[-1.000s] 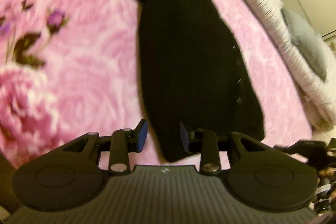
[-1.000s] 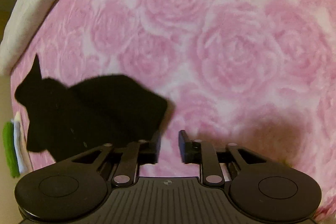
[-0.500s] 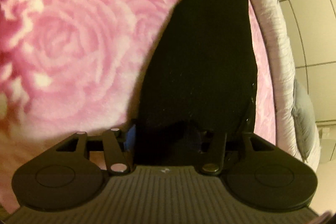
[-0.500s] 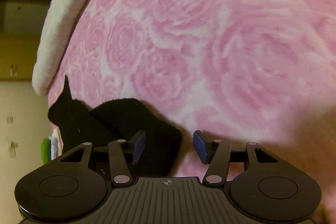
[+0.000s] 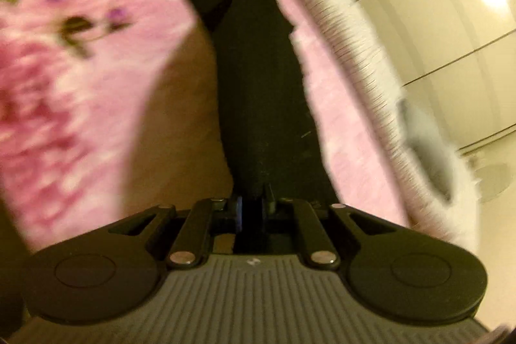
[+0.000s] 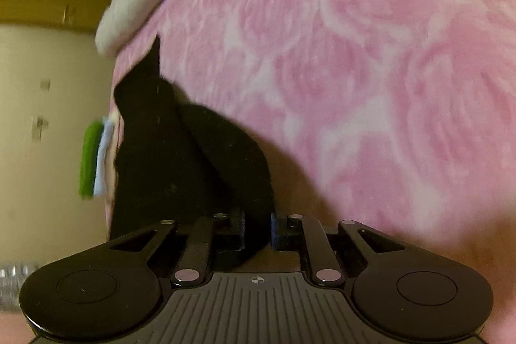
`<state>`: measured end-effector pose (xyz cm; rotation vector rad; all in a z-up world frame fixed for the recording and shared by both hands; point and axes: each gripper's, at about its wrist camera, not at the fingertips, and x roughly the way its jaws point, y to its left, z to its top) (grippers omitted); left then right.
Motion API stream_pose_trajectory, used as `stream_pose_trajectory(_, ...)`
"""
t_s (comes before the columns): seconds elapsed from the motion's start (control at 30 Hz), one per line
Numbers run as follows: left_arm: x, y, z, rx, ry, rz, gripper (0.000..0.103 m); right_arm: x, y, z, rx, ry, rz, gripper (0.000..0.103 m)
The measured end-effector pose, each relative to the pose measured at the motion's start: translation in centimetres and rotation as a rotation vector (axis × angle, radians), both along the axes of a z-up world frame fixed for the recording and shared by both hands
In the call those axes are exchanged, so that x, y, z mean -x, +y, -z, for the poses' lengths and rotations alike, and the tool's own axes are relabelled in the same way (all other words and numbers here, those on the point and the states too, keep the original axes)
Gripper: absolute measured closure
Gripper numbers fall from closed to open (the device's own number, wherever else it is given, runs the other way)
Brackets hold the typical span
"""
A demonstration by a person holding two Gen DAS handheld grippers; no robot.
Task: Fold clothes
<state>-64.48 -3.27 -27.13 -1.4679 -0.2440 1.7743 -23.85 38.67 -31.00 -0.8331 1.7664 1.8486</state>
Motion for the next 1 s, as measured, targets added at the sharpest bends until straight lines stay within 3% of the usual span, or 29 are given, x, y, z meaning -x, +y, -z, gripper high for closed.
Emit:
stream_pose_trajectory(0.07,-0.9,-0.8,2.5,0.118,-0.031,-0.021,0.095,0.3,-1.3,1.1,0.032,-0.041,-0.045,0.088)
stream_pose_trajectory(0.1,-1.1,-1.1,3.8,0.160,-0.051,-0.044,0.094,0.3,-1.6,1.8,0.053,-0.051,-0.033,0.082)
stream_pose_trajectory(0.17,-0.9,-1.7,6.2,0.173,-0.081,-0.123,0.085,0.2,-1.8,3.5,0.100,-0.056,0.027,0.061)
stream_pose_trajectory(0.27,-0.7,-2.2,8.6,0.145,-0.125,-0.191,0.083,0.3,-1.7,4.7,0.124,-0.044,0.060,0.045)
stream_pose_trajectory(0.33,-0.8,-2.2,9.0,0.121,-0.127,-0.192,0.073,0.6,-1.5,4.9,0.115,-0.025,0.051,0.045)
stream_pose_trajectory(0.43,-1.1,-2.0,8.8,0.123,-0.100,-0.160,0.070,0.7,-1.2,3.7,0.018,-0.032,0.020,0.045)
stream_pose_trajectory(0.57,-0.1,0.0,9.1,0.133,-0.088,-0.090,0.064,1.2,-1.0,3.9,-0.037,-0.042,-0.023,0.045)
stream_pose_trajectory(0.63,-0.1,0.4,8.9,0.147,-0.068,-0.044,0.067,2.4,-1.1,4.2,-0.074,-0.039,-0.075,0.046)
stream_pose_trajectory(0.67,-0.1,0.6,8.8,0.154,-0.058,-0.021,0.079,2.9,-1.2,4.4,-0.063,-0.032,-0.097,0.061)
stream_pose_trajectory(0.7,0.0,0.7,8.7,0.158,-0.050,0.002,0.088,3.3,-1.3,4.7,-0.036,-0.020,-0.116,0.088)
stream_pose_trajectory(0.73,0.1,0.6,8.6,0.148,-0.051,0.020,0.095,3.7,-1.4,4.9,-0.009,-0.008,-0.134,0.088)
stream_pose_trajectory(0.87,0.9,0.2,5.7,0.047,-0.072,0.064,0.096,3.8,-1.9,3.3,0.037,0.072,-0.125,0.092)
stream_pose_trajectory(1.0,2.5,0.7,-3.8,-0.151,0.039,0.082,0.096,2.1,-2.1,-2.1,0.073,0.251,0.031,0.093)
